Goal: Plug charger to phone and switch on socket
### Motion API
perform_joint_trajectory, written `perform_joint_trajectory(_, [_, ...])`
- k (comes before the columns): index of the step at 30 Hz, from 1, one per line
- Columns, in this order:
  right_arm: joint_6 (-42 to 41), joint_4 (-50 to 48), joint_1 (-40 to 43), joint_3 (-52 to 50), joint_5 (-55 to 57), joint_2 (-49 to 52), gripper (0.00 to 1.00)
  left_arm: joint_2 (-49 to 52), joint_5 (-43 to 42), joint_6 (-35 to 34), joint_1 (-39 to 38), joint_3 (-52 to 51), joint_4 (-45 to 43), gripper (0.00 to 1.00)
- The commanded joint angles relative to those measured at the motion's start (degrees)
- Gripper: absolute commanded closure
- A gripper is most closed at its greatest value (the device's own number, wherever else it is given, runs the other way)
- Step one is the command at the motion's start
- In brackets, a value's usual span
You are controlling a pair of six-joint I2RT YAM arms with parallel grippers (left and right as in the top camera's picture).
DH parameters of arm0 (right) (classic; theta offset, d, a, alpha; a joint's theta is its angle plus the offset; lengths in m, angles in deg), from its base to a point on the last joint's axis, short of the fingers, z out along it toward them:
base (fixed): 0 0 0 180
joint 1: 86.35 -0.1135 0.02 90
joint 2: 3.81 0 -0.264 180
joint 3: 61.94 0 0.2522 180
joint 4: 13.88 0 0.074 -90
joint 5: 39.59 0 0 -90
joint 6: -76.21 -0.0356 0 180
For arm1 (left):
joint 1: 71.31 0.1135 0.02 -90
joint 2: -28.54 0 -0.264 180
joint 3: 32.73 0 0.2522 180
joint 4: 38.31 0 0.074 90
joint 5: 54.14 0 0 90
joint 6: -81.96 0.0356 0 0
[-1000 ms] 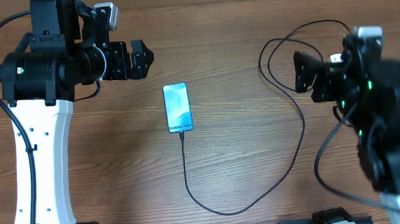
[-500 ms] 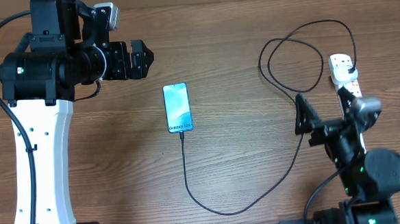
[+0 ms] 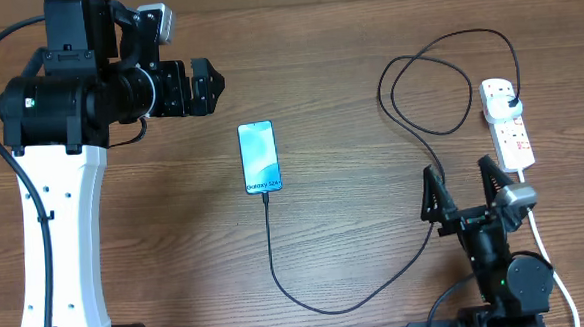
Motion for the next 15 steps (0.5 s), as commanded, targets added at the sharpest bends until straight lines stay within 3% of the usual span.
perform_joint_trajectory(1, [-2.0, -1.1, 0.2, -2.3, -0.1, -2.6, 0.00, 0.4, -0.4, 0.2, 0.2, -0.3, 0.0, 0.00])
perform_joint_trajectory(5, [-2.0, -1.6, 0.2, -4.4, -0.1, -4.4, 0.00, 0.4, -0.4, 0.3, 0.2, -0.3, 0.0, 0.00])
perform_joint_trajectory(15, [-1.9, 7.3, 0.2, -4.3, 1.4, -5.8, 0.00, 0.4, -0.4, 0.2, 0.2, -0.3, 0.0, 0.00])
